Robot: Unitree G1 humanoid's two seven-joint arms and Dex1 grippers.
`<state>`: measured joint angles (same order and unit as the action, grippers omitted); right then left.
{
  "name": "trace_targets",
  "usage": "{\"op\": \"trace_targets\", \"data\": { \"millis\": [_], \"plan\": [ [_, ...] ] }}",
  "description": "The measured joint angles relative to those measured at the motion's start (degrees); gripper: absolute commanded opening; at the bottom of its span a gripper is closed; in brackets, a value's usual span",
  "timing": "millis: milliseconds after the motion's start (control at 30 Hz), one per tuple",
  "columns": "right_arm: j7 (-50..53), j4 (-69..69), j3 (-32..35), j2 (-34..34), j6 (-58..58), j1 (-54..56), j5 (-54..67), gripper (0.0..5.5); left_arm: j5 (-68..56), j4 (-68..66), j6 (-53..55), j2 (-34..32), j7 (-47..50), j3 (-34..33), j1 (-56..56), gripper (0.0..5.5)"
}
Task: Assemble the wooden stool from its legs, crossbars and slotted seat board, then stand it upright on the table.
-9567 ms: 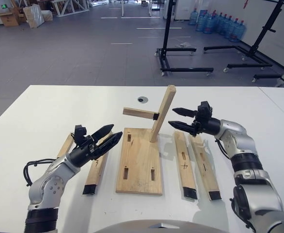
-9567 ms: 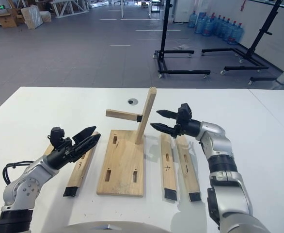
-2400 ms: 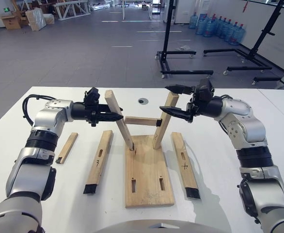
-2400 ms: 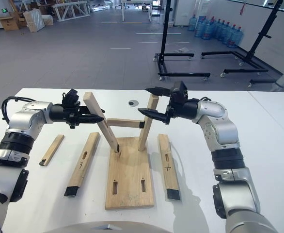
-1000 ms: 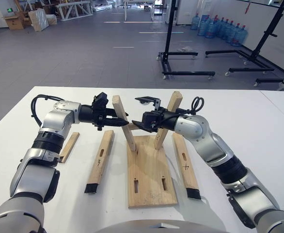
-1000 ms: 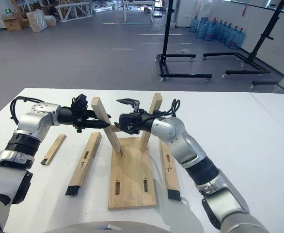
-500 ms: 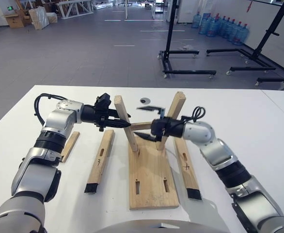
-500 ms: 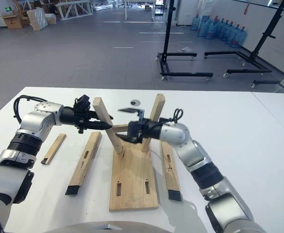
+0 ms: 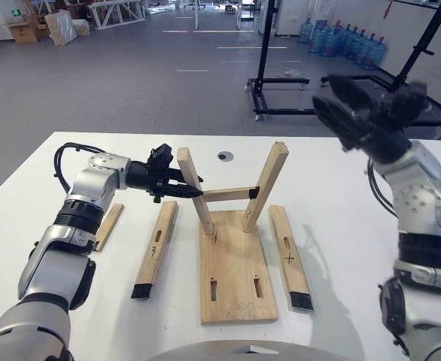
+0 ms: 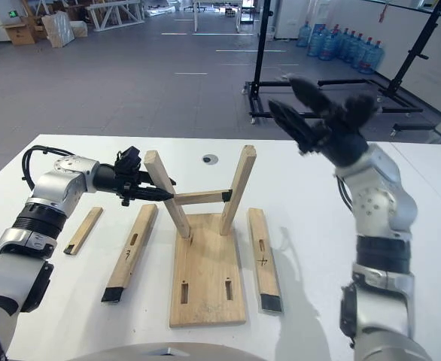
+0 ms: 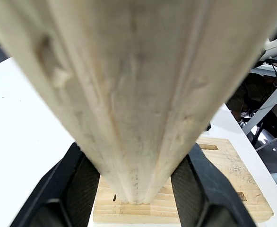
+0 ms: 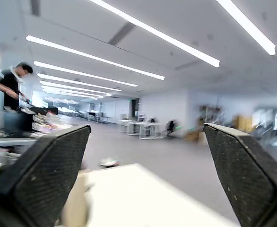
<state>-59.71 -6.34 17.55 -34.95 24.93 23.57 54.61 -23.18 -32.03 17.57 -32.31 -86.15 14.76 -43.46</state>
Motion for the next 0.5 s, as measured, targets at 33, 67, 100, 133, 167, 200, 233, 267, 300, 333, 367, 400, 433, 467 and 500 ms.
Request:
{"op": "trace_targets", "data": {
  "millis": [33,67,100,133,167,200,233,267,300,333,367,400,433,467,500],
  "plan": [
    [-2.5,-2.1,-0.7,-0.6,2.2,-2.4,-0.1,4.39,0.0,0.0,0.0,-0.3,-0.1,0.0,0.0,2.08],
    [-4.6,-2.9,-2.1,-1.2,3.9,-3.9,-0.7,4.39,0.0,0.0,0.0,-0.4,-0.1,0.0,0.1,2.08],
    [-6.8,-3.0,-3.9,-1.7,5.0,-4.8,-1.6,4.39,0.0,0.0,0.0,-0.4,-0.1,0.0,0.1,2.08],
    [-8.5,-2.8,-5.8,-1.9,5.1,-5.7,-3.1,4.39,0.0,0.1,0.0,-0.4,-0.2,0.0,0.0,2.08],
    [-9.6,-2.5,-7.5,-1.8,5.0,-6.5,-4.8,4.39,0.0,0.1,0.0,-0.4,-0.2,0.1,0.0,2.08],
    [-10.1,-2.5,-8.9,-1.3,4.9,-6.8,-6.3,4.39,0.1,0.1,0.0,-0.4,-0.2,0.1,0.0,2.08],
    [-10.3,-2.5,-9.4,-0.6,4.5,-6.7,-7.0,4.39,0.1,0.1,0.0,-0.4,-0.2,0.1,0.0,2.08],
    [-10.5,-2.6,-10.1,0.0,4.1,-6.4,-7.9,4.39,0.1,0.0,0.0,-0.5,-0.3,0.1,-0.1,2.08],
    [-11.1,-2.5,-11.0,1.0,3.5,-5.8,-8.6,4.39,0.5,-0.1,0.0,-0.5,-0.5,0.2,-0.3,2.08],
    [-11.8,-2.4,-11.8,2.0,3.1,-5.3,-9.2,4.39,0.9,-0.1,0.0,-0.5,-0.7,0.3,-0.5,2.08],
    [-11.8,-2.4,-12.2,2.6,2.3,-4.9,-10.0,4.39,1.2,-0.2,0.0,-0.7,-1.0,0.4,-0.7,2.08],
    [-11.8,-2.4,-12.4,3.0,1.8,-4.6,-10.5,4.39,1.2,-0.3,0.0,-0.9,-1.2,0.4,-0.7,2.08],
    [-11.7,-2.4,-12.4,3.8,1.1,-4.3,-10.8,4.39,1.3,-0.3,0.0,-1.1,-1.4,0.4,-0.7,2.08],
    [-11.6,-2.3,-12.4,4.3,1.2,-4.2,-10.8,4.39,1.4,-0.3,0.0,-1.2,-1.6,0.4,-0.7,2.08],
    [-11.7,-1.9,-12.4,4.6,1.3,-3.8,-10.7,4.39,1.5,-0.3,0.0,-1.3,-1.8,0.5,-0.7,2.08]
  ]
}}
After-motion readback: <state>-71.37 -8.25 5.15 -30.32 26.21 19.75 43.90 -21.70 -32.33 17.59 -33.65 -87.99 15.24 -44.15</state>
